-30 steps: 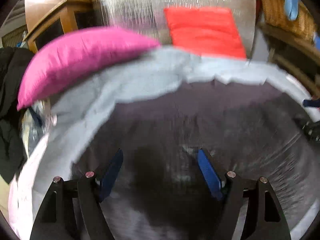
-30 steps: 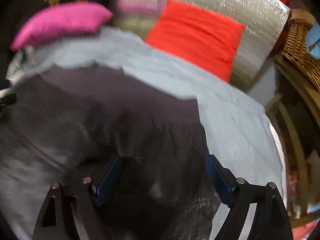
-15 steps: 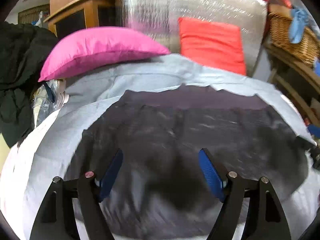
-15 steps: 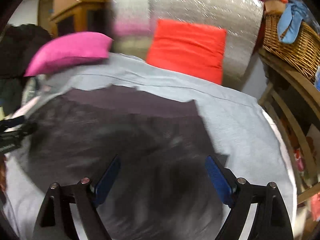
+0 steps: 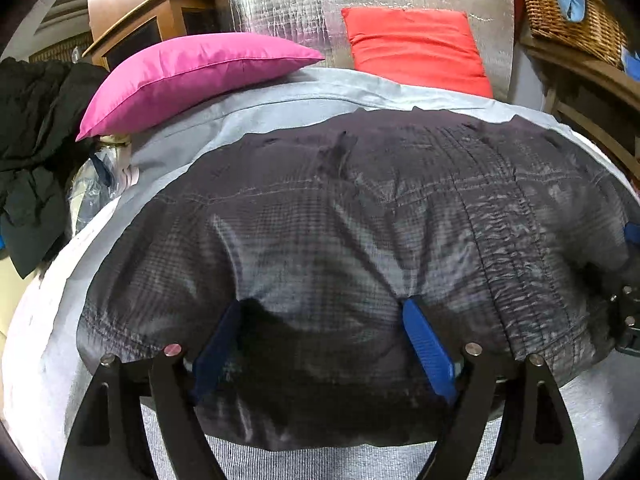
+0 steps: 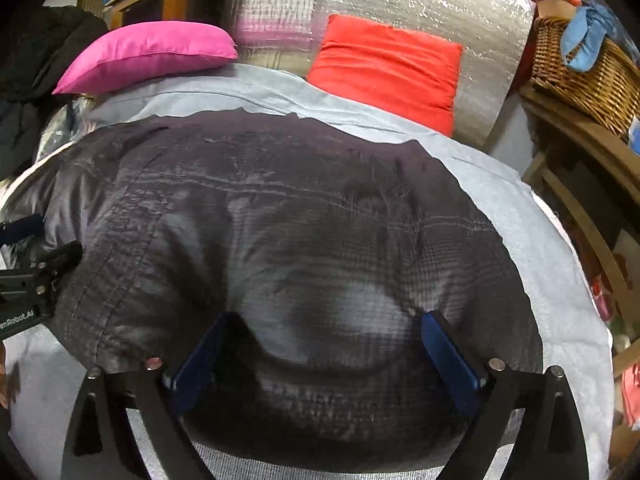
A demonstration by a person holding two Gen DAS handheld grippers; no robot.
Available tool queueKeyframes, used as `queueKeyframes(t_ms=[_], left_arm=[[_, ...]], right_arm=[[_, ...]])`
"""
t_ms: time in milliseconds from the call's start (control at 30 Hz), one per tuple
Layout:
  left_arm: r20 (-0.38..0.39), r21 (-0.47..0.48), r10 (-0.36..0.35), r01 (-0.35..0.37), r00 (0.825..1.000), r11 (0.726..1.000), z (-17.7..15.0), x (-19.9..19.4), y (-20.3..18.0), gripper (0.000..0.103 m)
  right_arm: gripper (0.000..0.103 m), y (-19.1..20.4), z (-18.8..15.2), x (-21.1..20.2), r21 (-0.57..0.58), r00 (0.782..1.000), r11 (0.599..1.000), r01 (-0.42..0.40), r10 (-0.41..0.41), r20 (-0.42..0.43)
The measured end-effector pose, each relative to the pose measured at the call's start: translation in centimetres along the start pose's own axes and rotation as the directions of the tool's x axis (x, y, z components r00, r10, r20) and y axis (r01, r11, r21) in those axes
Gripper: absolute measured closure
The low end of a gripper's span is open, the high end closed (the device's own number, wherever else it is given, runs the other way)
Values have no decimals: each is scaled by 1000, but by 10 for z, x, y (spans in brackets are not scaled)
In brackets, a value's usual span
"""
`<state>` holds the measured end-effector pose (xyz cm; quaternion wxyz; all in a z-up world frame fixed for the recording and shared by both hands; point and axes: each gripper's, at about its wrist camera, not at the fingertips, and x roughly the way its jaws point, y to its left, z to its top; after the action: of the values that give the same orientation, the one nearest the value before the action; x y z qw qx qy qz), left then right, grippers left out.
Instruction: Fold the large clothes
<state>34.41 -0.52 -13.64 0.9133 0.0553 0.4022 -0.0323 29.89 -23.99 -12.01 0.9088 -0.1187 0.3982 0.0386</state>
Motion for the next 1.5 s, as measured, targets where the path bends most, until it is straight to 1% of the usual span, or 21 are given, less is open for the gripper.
queueKeyframes(t_ms=[67,133,233,367,467,533,567,600,633,667,767,867,933,1033,1100,1133,1200,1233,1300,1400,1500], left_arm=[[-11,-25,-25,25,1000,999,5,-7,8,19],[14,-61,-19,20,1000,998,4,-18,20,19],[64,-123,18,-10,998,992,5,-33,47,19],[57,-179,64,-53,996,982,5,-28,76,19],[8,-175,88,-85,996,981,-3,-9,86,19],[21,-146,105,-101,994,984,-10,-4,83,19],[25,-124,116,-112,993,986,-12,-2,80,19],[28,-117,120,-116,992,986,-12,-3,79,19],[22,-116,118,-115,993,987,-12,-2,79,18],[11,-120,112,-110,994,987,-11,1,81,18],[-1,-118,105,-105,994,987,-13,6,84,15],[-14,-143,92,-93,996,985,-9,-3,89,15],[5,-171,88,-86,996,982,-8,-19,96,16],[79,-203,118,-99,990,974,-14,-48,105,16],[86,-203,149,-129,985,971,-20,-54,109,16],[68,-203,162,-145,984,968,-24,-52,111,16],[1,-207,178,-174,984,963,-32,-38,118,15],[-13,-219,172,-170,985,961,-36,-34,120,15],[-21,-238,159,-159,987,958,-40,-27,123,15],[-31,-253,147,-150,989,956,-44,-18,123,15],[-42,-291,107,-115,993,950,-48,-11,130,13]], right_arm=[[5,-4,5,-3,10,1000,1000,-1,1,-17],[5,-9,12,-10,30,1000,999,-15,16,-18],[5,-17,27,-29,65,999,997,-42,41,21],[4,-16,50,-31,88,996,993,-79,74,53],[4,-7,67,-15,92,994,990,-105,101,50],[4,-2,67,6,99,995,990,-98,97,6],[4,-1,64,24,103,996,992,-76,81,-42],[3,-3,57,41,128,992,989,-79,90,-86],[1,-6,53,48,143,991,986,-89,101,-85],[1,-6,52,49,139,994,987,-80,90,-67],[1,-5,57,47,133,992,989,-70,83,-90],[2,-11,61,31,143,993,988,-66,78,-85],[2,-17,57,5,142,997,988,-67,72,-27],[1,-29,42,-31,152,996,986,-74,66,57],[1,-38,26,-46,170,995,984,-60,46,84],[1,-45,16,-51,185,995,981,-52,35,93],[1,-58,-1,-51,211,997,977,-29,12,79],[1,-60,-7,-49,223,998,975,-21,8,60],[1,-71,-22,-33,253,1000,967,-4,5,-5],[1,-83,-34,-18,293,999,956,-3,13,-30],[1,-94,-43,-7,371,997,927,-54,73,-36]])
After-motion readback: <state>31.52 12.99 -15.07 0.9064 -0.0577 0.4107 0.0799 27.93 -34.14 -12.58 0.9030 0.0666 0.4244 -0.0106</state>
